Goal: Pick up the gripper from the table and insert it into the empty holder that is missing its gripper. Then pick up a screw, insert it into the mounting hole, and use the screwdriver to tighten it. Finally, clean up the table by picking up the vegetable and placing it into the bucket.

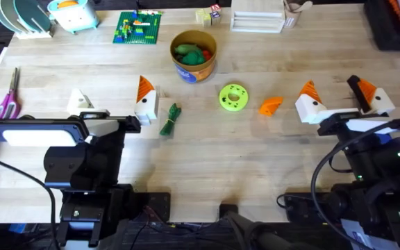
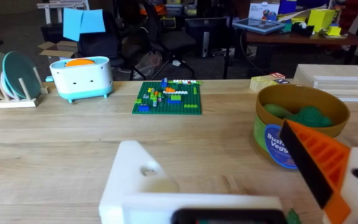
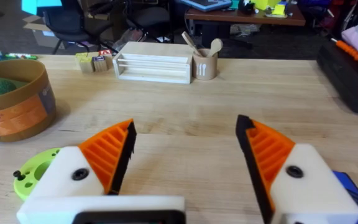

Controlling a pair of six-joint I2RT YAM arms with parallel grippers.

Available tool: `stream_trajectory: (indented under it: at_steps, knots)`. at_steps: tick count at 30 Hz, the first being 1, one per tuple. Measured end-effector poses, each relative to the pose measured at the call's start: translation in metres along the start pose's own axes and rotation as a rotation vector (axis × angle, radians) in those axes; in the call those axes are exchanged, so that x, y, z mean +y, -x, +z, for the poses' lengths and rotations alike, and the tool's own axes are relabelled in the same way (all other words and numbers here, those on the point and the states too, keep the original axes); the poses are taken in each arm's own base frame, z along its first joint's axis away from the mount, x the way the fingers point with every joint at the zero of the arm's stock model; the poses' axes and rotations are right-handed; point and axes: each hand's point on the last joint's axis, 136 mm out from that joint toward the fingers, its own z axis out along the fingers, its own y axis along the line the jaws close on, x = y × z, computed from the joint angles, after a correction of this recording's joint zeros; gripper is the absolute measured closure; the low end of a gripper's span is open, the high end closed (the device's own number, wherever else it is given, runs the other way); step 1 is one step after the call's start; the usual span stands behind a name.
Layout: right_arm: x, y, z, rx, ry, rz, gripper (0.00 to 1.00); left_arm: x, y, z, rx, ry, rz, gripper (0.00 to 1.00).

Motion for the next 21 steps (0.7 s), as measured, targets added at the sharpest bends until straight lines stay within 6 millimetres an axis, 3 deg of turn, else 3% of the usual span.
stream_trajectory:
  at_steps: [16, 21]
  knots:
    - [0.000, -0.003, -0.001, 0.019, 0.000, 0.013, 0.011, 0.000, 0.000, 0.000, 0.000, 0.001, 0.004, 0.008]
    - [0.002, -0.010, -0.013, 0.164, 0.005, 0.056, 0.011, 0.000, -0.006, -0.005, 0.092, 0.001, 0.010, 0.008]
